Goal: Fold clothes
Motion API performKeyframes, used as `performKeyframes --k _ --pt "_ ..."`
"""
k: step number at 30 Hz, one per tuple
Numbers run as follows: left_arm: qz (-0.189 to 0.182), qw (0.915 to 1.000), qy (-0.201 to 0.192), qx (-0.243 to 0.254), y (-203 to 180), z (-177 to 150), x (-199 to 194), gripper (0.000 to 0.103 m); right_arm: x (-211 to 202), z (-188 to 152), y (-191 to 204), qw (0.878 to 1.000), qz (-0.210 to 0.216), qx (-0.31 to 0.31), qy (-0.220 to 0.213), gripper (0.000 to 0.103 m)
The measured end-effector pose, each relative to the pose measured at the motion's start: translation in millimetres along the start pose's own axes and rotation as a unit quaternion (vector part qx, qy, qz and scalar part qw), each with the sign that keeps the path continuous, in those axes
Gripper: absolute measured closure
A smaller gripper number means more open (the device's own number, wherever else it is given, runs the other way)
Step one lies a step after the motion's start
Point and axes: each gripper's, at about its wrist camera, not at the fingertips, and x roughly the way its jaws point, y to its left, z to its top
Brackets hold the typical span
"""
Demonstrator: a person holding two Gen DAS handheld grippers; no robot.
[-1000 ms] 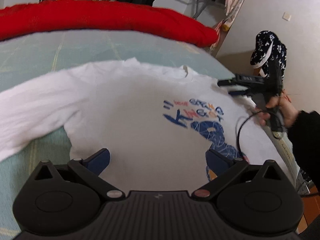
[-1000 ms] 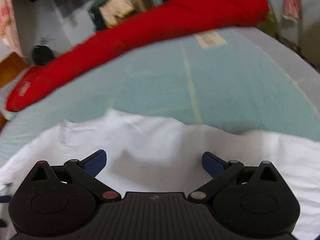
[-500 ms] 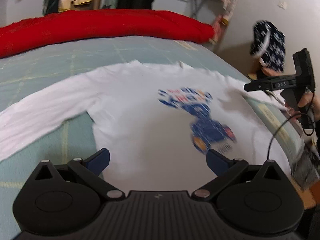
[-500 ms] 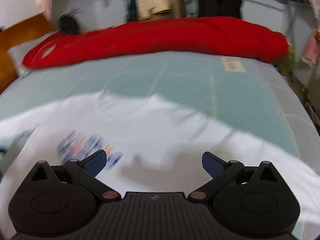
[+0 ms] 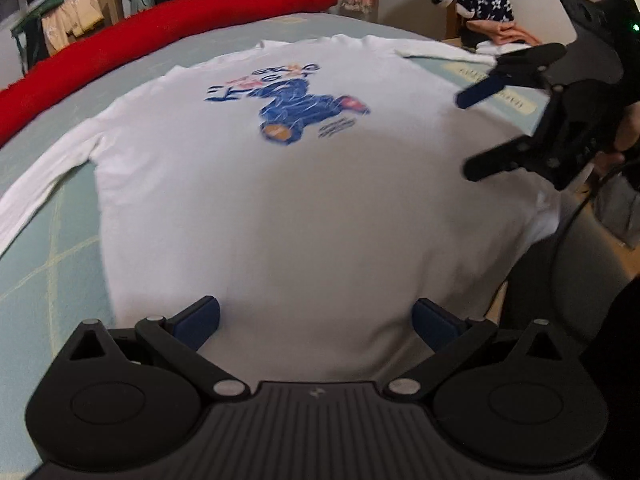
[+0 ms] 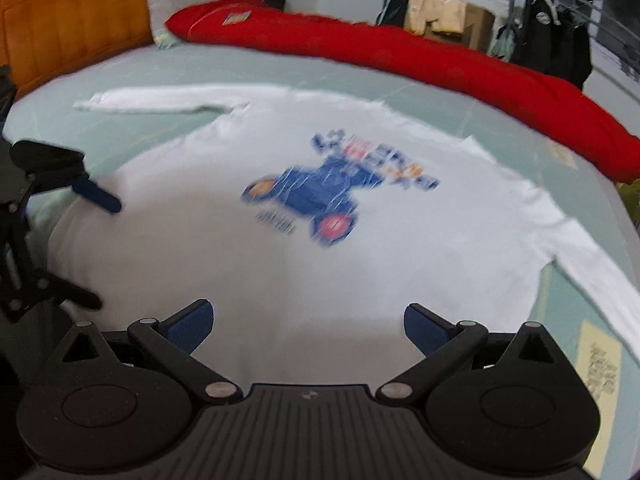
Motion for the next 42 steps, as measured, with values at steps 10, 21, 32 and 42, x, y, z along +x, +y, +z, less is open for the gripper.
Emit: performKeyframes --k 10,21,32,42 --pt "0.001 0.9971 -0.025 -0.071 25 1 -26 0.001 -12 -45 -12 0.994 -0.026 0.104 0.005 0.000" --pt "0.023 0.9827 -0.051 -0.177 30 39 20 0.001 -9 -50 -8 0.990 -0.038 0.136 -0.008 0.000" --pt "0.049 0.9799 -0.043 -0.188 32 55 20 0.001 -38 -31 -124 0.973 -0.153 0.163 -0.050 0.000" --pt "0.082 0.9775 0.001 -0.194 34 70 47 0.001 23 -23 -307 0.902 -0.283 0.321 -0.054 0.000"
